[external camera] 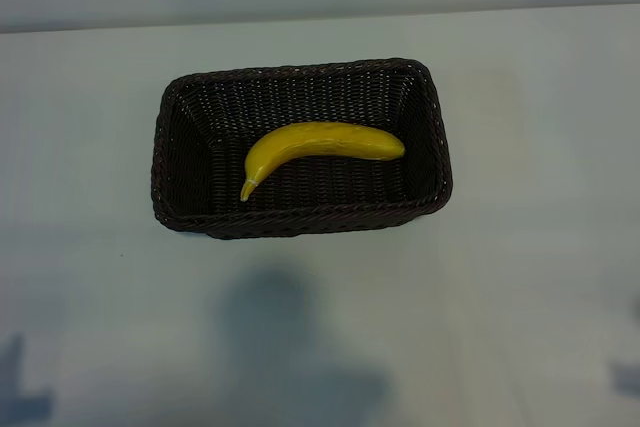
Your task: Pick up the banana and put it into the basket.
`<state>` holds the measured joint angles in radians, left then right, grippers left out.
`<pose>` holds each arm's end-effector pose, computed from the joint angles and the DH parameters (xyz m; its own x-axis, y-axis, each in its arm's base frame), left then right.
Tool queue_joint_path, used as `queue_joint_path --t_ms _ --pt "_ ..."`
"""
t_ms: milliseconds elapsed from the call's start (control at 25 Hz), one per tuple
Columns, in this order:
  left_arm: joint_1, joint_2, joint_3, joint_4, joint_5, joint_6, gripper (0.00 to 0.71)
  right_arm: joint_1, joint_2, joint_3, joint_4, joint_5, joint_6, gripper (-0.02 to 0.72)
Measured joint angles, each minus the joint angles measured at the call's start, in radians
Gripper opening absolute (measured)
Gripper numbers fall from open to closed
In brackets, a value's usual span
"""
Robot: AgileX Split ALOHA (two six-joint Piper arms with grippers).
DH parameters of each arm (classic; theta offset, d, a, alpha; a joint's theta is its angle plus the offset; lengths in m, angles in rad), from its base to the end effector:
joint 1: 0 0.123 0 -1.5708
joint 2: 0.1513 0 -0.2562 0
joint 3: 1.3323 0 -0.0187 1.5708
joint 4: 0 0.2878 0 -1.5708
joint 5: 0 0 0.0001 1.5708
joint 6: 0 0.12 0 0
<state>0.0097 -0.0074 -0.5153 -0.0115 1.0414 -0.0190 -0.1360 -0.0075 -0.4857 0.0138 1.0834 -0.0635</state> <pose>0.0806 -0.0004 0.2896 -0.4180 -0.0289 -0.9080 -0.0111 0.9996 -0.0267 0.0814 -0.0097 0.2752 -0.4839 0.0087 -0.8751 0.0976 0.9943 -0.0441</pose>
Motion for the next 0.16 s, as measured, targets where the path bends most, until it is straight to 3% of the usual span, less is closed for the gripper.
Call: queue_joint_path --t_ms 160 --pt "0.000 0.000 0.000 0.000 0.000 0.000 0.572 0.000 0.000 0.000 0.000 0.000 0.000 0.495"
